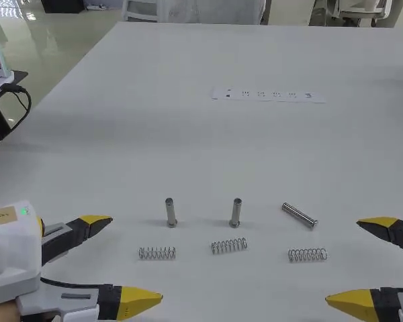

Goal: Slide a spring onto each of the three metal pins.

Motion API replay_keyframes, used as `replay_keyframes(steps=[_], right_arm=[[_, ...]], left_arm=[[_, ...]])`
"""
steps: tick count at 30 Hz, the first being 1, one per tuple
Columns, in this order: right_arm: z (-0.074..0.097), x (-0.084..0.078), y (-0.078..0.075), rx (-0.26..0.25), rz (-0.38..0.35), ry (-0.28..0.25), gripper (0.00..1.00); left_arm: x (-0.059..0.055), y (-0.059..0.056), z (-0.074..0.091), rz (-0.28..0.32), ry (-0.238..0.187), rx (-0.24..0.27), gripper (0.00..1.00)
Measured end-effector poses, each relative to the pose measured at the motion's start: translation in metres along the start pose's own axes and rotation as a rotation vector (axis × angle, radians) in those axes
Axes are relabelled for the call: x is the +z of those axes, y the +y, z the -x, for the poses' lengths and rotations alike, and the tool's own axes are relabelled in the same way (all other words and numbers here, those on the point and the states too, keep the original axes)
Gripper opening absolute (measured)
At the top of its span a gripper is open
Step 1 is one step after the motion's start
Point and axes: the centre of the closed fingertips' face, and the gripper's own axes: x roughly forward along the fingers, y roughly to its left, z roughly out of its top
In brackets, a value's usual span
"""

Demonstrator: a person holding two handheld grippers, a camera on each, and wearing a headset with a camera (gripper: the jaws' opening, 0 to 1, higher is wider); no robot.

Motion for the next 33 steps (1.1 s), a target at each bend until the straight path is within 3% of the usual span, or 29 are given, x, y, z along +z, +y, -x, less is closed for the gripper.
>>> replay_keyframes(steps=[7, 19, 33], right_arm=[[-0.003, 0.003, -0.003, 0.005, 0.01, 0.006, 0.82], [-0.013, 0.026, -0.018, 0.002, 0.052, -0.008, 0.8], [-0.03, 0.042, -0.028, 0.019, 0.101, 0.012, 0.77]], left_arm=[[0.0, 0.0, 0.0, 0.001, -0.001, 0.0, 0.94], [0.0, 0.0, 0.001, 0.0, 0.002, 0.001, 0.93], [0.001, 0.0, 0.003, 0.0, 0.0, 0.007, 0.93]])
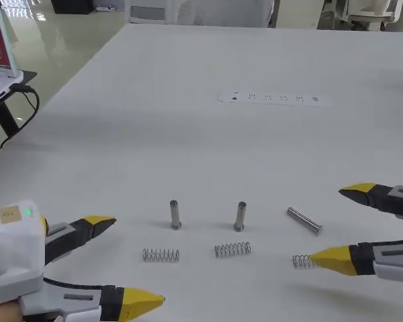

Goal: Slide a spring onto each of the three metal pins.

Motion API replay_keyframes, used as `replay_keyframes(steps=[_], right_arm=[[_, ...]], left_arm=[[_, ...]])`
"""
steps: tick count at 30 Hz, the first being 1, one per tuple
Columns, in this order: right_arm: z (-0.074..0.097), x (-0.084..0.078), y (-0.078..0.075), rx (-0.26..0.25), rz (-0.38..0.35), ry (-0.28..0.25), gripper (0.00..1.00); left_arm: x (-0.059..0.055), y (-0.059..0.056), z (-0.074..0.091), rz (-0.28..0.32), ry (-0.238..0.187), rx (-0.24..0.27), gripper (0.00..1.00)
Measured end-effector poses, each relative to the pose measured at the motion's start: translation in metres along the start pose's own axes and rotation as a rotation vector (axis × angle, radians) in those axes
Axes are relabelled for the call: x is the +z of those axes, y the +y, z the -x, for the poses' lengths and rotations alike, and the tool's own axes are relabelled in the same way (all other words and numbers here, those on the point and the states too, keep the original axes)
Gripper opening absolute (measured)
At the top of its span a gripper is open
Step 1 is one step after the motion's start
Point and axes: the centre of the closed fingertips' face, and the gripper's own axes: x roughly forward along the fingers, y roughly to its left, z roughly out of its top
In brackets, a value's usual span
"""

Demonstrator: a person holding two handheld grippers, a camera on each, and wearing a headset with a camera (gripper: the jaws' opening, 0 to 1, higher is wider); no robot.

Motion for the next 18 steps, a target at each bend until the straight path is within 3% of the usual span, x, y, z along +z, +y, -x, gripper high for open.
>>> replay_keyframes(steps=[8, 18], right_arm=[[-0.012, 0.01, -0.008, 0.005, 0.022, 0.008, 0.75], [-0.025, 0.01, -0.017, -0.013, 0.026, 0.046, 0.7]], left_arm=[[0.001, 0.0, 0.0, 0.001, -0.004, 0.002, 0.93], [0.001, 0.0, -0.001, 0.003, -0.007, -0.001, 0.93]])
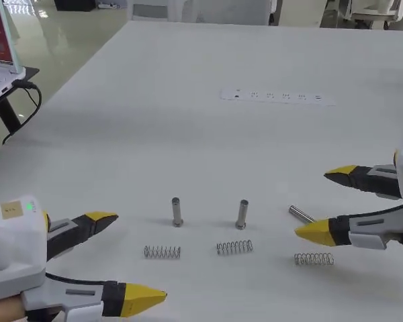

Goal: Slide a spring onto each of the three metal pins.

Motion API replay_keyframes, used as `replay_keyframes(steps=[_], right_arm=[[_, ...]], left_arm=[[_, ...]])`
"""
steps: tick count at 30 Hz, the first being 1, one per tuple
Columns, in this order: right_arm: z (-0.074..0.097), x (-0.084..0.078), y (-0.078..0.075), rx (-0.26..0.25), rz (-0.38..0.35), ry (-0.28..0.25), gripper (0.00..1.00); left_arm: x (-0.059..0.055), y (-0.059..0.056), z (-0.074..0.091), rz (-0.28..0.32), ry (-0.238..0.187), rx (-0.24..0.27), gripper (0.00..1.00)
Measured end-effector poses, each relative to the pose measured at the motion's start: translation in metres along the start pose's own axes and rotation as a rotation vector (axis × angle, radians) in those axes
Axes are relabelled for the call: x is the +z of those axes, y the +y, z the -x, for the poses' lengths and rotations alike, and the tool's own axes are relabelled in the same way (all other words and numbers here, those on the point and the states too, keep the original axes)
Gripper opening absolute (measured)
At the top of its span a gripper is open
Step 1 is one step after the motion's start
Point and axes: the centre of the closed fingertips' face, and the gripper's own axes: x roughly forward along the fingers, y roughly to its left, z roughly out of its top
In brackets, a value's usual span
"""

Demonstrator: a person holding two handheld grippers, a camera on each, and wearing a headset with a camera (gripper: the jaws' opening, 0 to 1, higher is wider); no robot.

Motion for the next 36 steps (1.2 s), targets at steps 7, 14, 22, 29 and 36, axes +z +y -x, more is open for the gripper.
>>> replay_keyframes(steps=[7, 14, 22, 29, 36], right_arm=[[-0.009, -0.011, -0.008, -0.025, -0.009, 0.067, 0.64], [-0.017, -0.018, -0.014, -0.043, -0.011, 0.124, 0.52], [-0.026, -0.025, -0.019, -0.069, -0.011, 0.187, 0.37], [-0.037, -0.027, -0.018, -0.067, -0.009, 0.226, 0.28], [-0.042, -0.034, -0.021, -0.077, -0.019, 0.269, 0.2]], left_arm=[[0.001, 0.0, 0.0, 0.001, -0.003, -0.001, 0.93], [0.001, -0.001, 0.0, 0.002, -0.003, -0.002, 0.93], [0.001, -0.001, 0.0, 0.006, -0.007, -0.003, 0.92], [0.001, -0.001, 0.0, 0.008, -0.007, -0.003, 0.92], [0.001, -0.001, 0.0, 0.008, -0.007, -0.001, 0.92]])
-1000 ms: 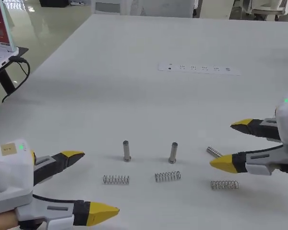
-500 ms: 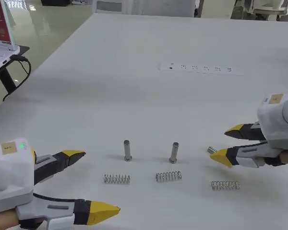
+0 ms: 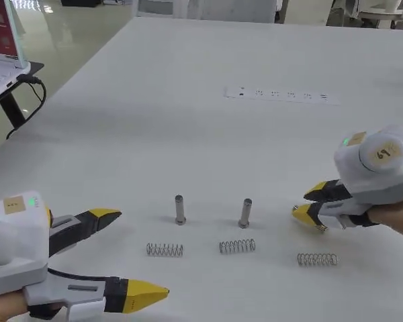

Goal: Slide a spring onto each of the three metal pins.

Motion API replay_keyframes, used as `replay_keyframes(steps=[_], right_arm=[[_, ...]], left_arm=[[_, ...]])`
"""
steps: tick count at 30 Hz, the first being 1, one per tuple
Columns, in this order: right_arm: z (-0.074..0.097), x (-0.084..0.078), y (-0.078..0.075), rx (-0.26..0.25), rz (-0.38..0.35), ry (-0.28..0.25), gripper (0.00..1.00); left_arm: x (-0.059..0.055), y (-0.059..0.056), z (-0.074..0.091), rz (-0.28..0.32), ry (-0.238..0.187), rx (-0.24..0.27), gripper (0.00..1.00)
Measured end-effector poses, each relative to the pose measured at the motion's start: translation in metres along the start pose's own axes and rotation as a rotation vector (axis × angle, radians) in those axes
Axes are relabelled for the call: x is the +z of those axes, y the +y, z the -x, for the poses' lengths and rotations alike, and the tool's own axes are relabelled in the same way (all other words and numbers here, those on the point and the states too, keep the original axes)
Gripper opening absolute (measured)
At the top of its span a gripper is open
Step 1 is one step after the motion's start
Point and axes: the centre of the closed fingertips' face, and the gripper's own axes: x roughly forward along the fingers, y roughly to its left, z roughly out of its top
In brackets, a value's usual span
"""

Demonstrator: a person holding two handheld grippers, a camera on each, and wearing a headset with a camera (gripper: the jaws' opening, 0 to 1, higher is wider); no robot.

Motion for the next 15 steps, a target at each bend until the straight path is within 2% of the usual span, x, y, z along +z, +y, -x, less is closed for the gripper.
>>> replay_keyframes(steps=[15], right_arm=[[-0.0085, -0.0067, 0.0033, 0.006, -0.023, 0.041, 0.09]], left_arm=[[-0.0013, 0.0, 0.0007, 0.0, 0.006, -0.002, 0.9]])
